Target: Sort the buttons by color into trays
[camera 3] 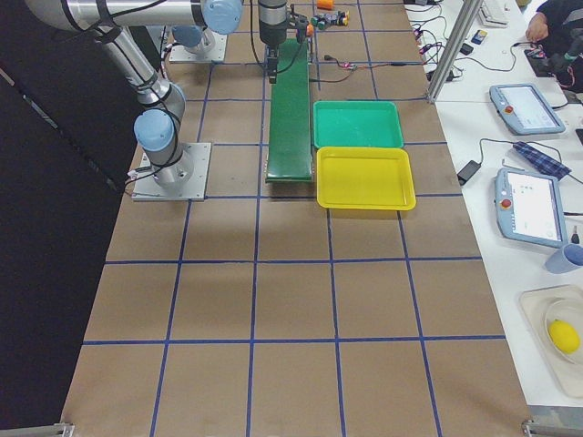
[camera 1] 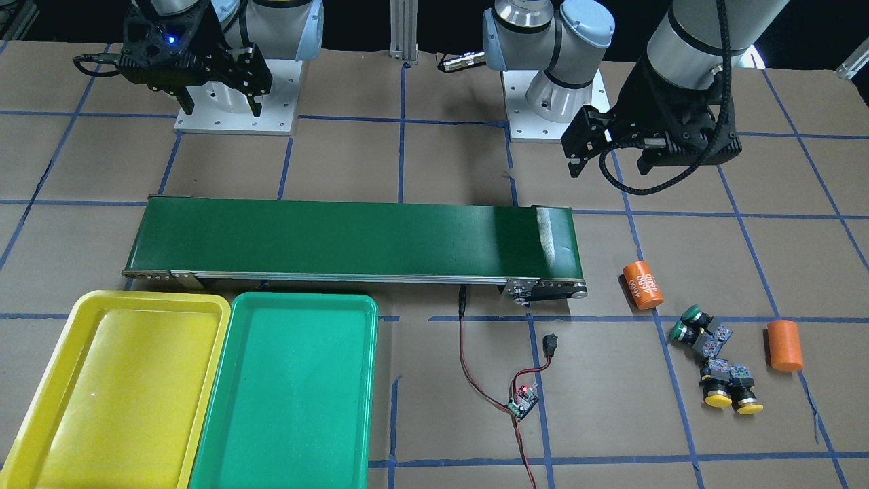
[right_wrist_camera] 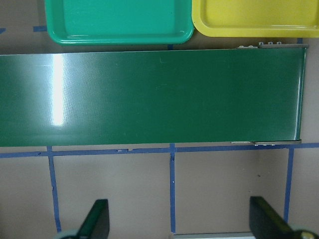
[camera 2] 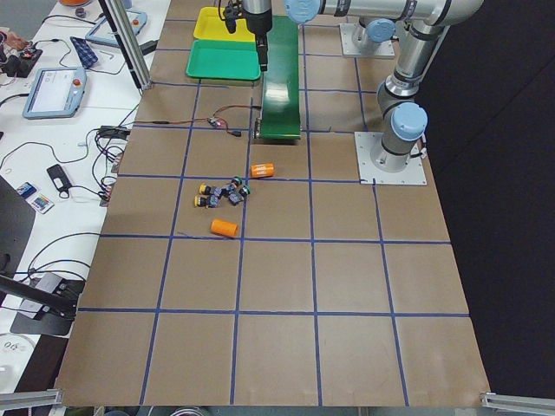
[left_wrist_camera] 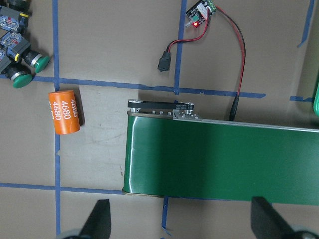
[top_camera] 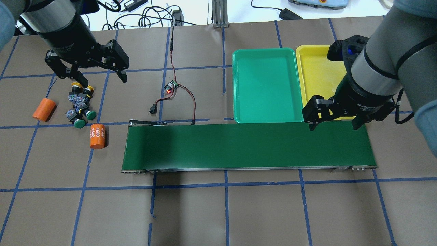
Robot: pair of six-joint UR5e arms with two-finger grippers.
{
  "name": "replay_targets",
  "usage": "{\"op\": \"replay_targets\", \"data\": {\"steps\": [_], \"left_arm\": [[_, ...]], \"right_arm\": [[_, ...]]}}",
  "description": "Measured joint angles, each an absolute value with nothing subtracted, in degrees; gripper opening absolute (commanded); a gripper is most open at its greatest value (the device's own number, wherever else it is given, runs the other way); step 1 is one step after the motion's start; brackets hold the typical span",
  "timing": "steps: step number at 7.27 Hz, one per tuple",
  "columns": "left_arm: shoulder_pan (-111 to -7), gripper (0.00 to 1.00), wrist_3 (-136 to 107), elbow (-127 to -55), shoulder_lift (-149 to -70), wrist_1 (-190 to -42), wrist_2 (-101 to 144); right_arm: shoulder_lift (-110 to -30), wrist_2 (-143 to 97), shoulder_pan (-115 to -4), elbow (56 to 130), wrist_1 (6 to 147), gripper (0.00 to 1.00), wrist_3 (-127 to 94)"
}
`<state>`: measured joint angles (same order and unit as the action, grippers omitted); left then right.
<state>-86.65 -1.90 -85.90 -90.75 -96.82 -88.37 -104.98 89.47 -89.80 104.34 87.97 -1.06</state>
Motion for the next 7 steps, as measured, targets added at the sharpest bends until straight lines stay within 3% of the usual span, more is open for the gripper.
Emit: {"op": "replay_targets", "data": {"steps": [7], "left_arm": [[-87.29, 1.00, -1.66, -93.89, -90.00, -87.19, -93.13]], "right_arm": [[-105.25, 89.65, -89.82, 104.16, 88.01, 1.00, -1.23]]}}
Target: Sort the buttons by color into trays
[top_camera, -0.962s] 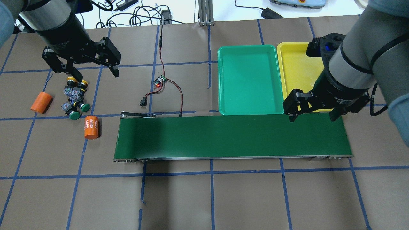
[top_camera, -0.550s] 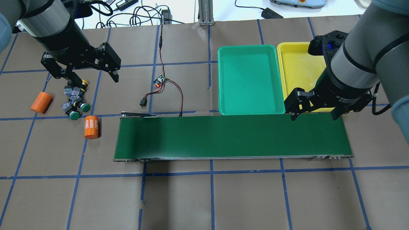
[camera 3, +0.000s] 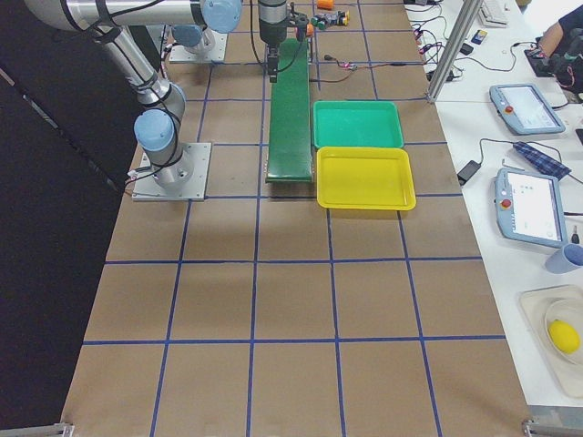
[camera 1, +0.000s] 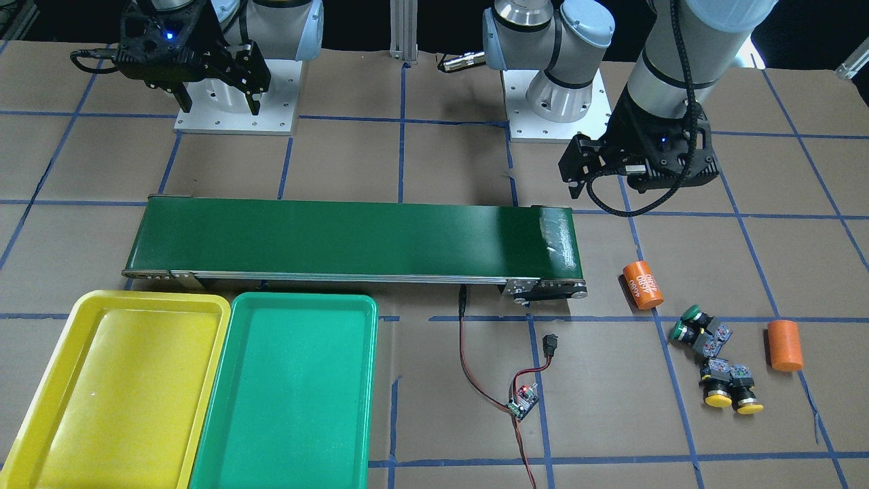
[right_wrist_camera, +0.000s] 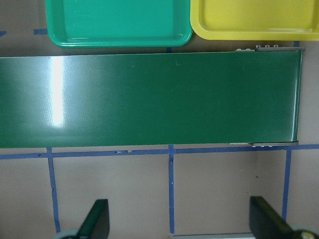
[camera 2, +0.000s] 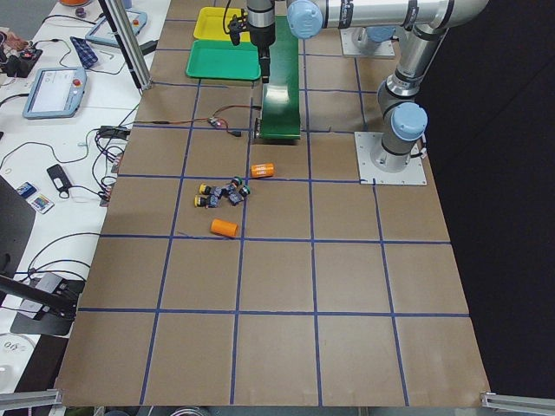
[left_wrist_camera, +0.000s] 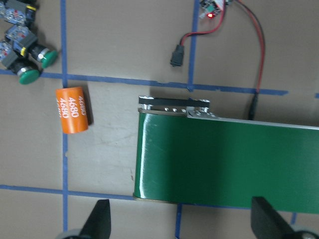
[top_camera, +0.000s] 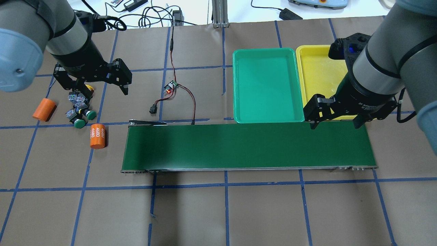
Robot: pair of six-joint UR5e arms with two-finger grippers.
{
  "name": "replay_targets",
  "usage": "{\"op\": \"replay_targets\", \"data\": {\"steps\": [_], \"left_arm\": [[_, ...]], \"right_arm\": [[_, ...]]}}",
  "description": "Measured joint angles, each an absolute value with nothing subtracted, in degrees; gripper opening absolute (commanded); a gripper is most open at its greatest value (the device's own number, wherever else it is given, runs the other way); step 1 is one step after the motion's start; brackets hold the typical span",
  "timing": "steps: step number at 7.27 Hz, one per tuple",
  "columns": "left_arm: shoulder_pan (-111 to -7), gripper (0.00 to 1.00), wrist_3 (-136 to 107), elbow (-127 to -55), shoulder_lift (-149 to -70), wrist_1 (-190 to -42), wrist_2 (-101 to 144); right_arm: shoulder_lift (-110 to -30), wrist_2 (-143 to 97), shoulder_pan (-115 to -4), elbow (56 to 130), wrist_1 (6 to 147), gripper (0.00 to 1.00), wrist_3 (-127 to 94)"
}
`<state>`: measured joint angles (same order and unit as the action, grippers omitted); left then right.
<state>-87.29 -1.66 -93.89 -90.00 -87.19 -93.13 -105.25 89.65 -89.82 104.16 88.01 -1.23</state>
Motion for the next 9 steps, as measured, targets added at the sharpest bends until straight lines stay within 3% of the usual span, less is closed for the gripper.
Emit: {"op": "replay_targets", "data": {"steps": [3, 6, 9], "left_arm": [[-83.05, 1.00, 3.83, -93.80, -91.97, -84.34, -93.73], [-71.33, 1.00, 15.06, -94.83, -99.44, -78.96, -93.09], [-67.87, 1.00, 18.30, -99.11, -106.66, -70.24, -90.35]], "right_arm": [[-105.29, 89.35, -89.82, 104.45, 88.04, 1.00, -1.14], [-105.28, 88.93, -89.82, 104.64, 87.70, 1.00, -1.52], [-105.04, 88.92, -89.83, 104.68, 87.88, 1.00, -1.22]]}}
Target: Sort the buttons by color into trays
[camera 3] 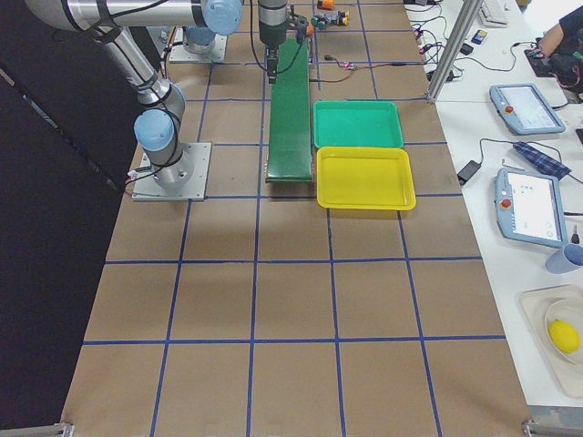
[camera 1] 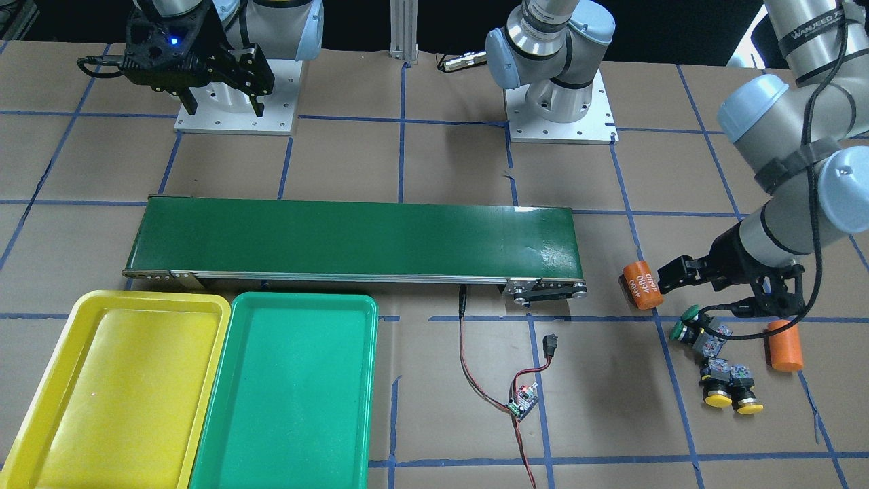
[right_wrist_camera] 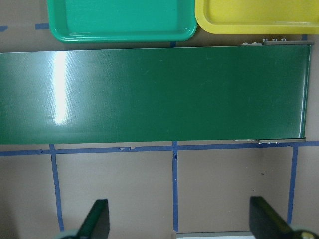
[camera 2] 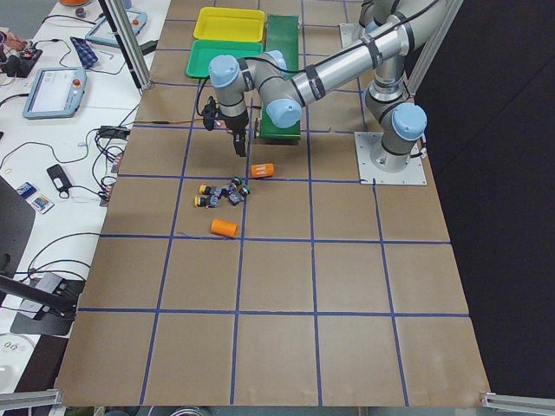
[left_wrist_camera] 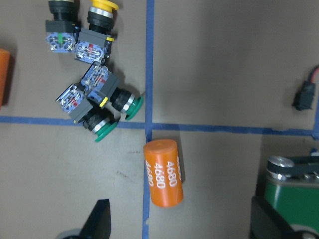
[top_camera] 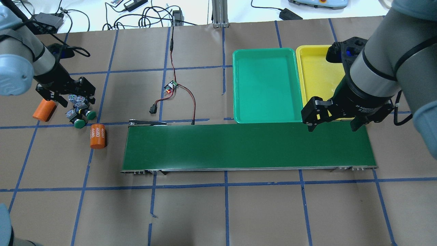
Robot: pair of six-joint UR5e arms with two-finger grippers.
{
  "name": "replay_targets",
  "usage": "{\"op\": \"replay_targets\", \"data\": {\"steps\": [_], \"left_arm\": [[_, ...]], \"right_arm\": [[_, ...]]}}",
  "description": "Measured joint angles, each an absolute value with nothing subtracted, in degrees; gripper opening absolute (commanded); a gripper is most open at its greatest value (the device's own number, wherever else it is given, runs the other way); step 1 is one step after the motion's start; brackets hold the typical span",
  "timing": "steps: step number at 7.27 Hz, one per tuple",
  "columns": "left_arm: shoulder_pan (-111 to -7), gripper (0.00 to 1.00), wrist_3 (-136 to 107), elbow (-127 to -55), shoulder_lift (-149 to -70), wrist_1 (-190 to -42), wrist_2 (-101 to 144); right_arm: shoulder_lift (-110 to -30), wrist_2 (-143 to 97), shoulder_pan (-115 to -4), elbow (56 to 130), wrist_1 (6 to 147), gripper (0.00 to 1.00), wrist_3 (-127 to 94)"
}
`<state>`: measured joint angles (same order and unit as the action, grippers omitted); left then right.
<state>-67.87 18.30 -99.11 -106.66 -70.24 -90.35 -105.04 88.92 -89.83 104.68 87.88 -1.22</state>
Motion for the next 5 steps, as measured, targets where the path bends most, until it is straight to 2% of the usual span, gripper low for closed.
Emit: {"op": "replay_targets", "data": {"steps": [3, 4, 5], "left_arm": [[-67.21, 1.00, 18.34, -109.71, -109.63, -55.56, -90.28], [-66.52, 0.59, 18.67, -112.38, -109.91, -53.24, -90.13], [-65.74, 0.07, 18.96, -113.97, -110.09, -52.31, -90.09]], "right_arm": [[-104.90, 88.93, -89.82, 104.68, 87.96, 1.00, -1.21], [-104.90, 88.89, -89.82, 104.68, 87.92, 1.00, -1.22], [-104.90, 88.87, -89.82, 104.68, 87.90, 1.00, -1.23]]}}
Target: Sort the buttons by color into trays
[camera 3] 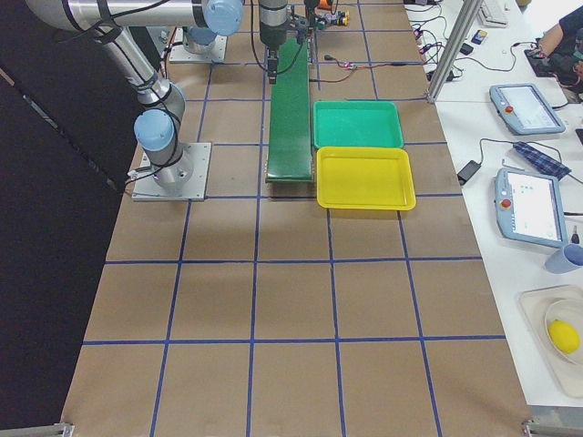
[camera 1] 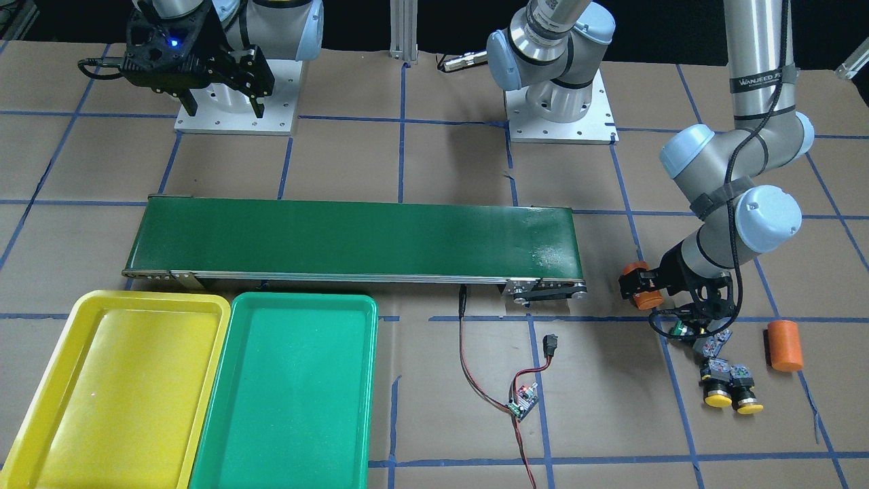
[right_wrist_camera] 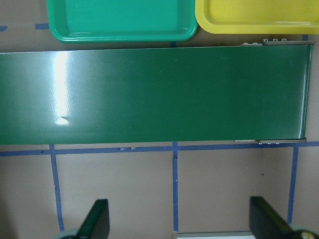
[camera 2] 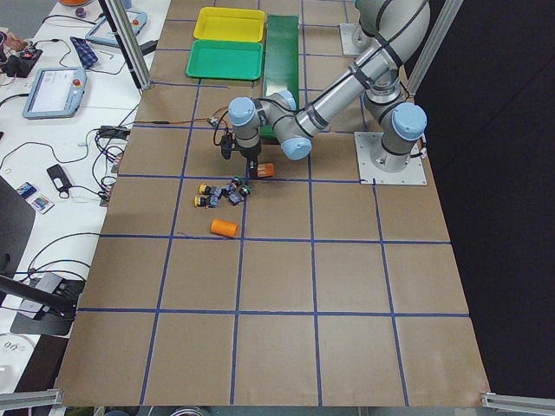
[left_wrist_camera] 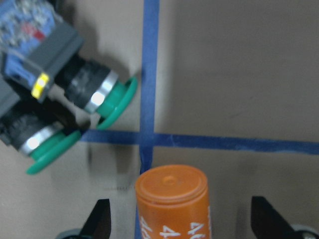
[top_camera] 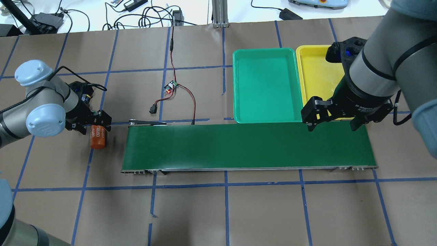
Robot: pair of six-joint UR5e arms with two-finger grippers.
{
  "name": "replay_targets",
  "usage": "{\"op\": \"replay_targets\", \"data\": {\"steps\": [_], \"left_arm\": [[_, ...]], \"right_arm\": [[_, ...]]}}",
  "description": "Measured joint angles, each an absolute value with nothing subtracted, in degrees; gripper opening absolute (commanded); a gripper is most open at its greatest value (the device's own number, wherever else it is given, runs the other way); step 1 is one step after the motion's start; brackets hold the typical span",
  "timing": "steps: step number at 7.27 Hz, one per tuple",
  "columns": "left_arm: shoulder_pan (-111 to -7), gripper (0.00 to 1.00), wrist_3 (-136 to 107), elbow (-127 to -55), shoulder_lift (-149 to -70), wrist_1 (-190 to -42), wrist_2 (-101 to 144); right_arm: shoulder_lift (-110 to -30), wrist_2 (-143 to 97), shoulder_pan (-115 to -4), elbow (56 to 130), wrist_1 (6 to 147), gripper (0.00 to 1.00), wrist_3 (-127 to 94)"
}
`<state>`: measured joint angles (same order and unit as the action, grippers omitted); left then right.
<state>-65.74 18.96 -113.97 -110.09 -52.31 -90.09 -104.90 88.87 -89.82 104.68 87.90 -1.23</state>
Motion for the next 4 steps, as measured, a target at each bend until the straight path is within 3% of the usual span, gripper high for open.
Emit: {"op": "replay_targets", "data": {"steps": [1, 4], "left_arm": [[-65.33, 0.00, 19.22, -114.65, -110.12, -51.98, -90.18], [-66.02, 0.00, 22.59, -113.99, -108.04, -53.19, -90.06]], "right_arm": [[-104.90, 88.88, -89.82, 104.68, 87.87, 1.00, -1.21], [-104.97, 88.92, -89.82, 105.01, 87.78, 1.00, -1.16]]}}
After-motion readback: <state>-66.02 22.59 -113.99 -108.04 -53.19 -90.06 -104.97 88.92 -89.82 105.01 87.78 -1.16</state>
